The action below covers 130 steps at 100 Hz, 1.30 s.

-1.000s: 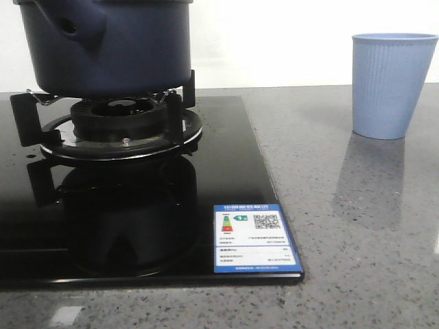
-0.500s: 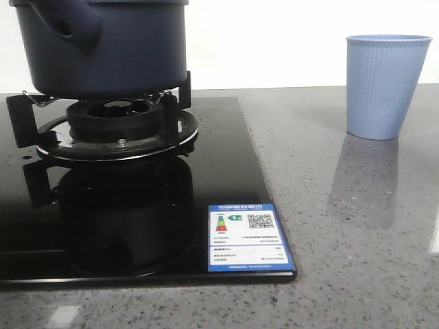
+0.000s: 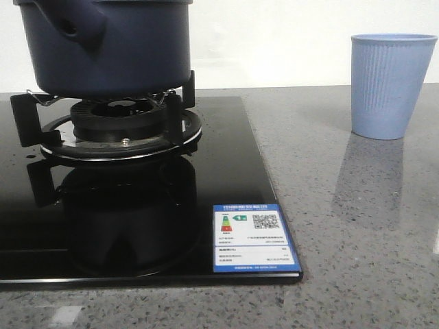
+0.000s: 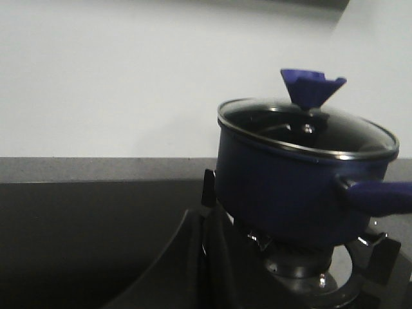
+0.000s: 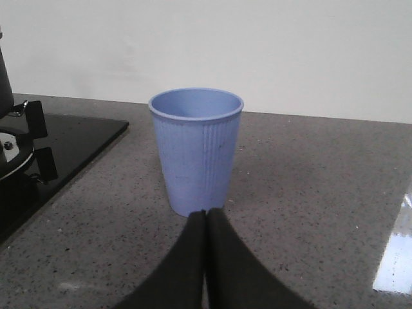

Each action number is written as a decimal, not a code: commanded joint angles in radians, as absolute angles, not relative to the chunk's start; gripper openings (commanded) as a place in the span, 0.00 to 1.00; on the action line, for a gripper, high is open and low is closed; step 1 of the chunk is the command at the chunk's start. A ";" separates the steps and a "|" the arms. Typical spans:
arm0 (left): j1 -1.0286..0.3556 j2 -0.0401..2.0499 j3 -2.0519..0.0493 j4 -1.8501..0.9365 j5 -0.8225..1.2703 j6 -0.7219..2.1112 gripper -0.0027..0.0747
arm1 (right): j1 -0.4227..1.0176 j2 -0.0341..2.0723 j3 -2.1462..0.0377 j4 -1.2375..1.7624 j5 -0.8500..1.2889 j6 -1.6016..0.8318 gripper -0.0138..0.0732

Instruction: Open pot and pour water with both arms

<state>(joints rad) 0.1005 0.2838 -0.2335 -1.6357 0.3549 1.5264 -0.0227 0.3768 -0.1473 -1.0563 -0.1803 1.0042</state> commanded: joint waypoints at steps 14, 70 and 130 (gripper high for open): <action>0.093 0.268 -0.260 -1.734 0.378 1.535 0.01 | -0.020 0.382 -0.173 -1.058 -0.222 1.004 0.08; 0.093 0.268 -0.260 -1.738 0.404 1.535 0.01 | -0.020 0.382 -0.173 -1.058 -0.218 1.004 0.08; 0.093 0.268 -0.260 -1.724 0.398 1.527 0.01 | -0.020 0.382 -0.173 -1.058 -0.218 1.004 0.08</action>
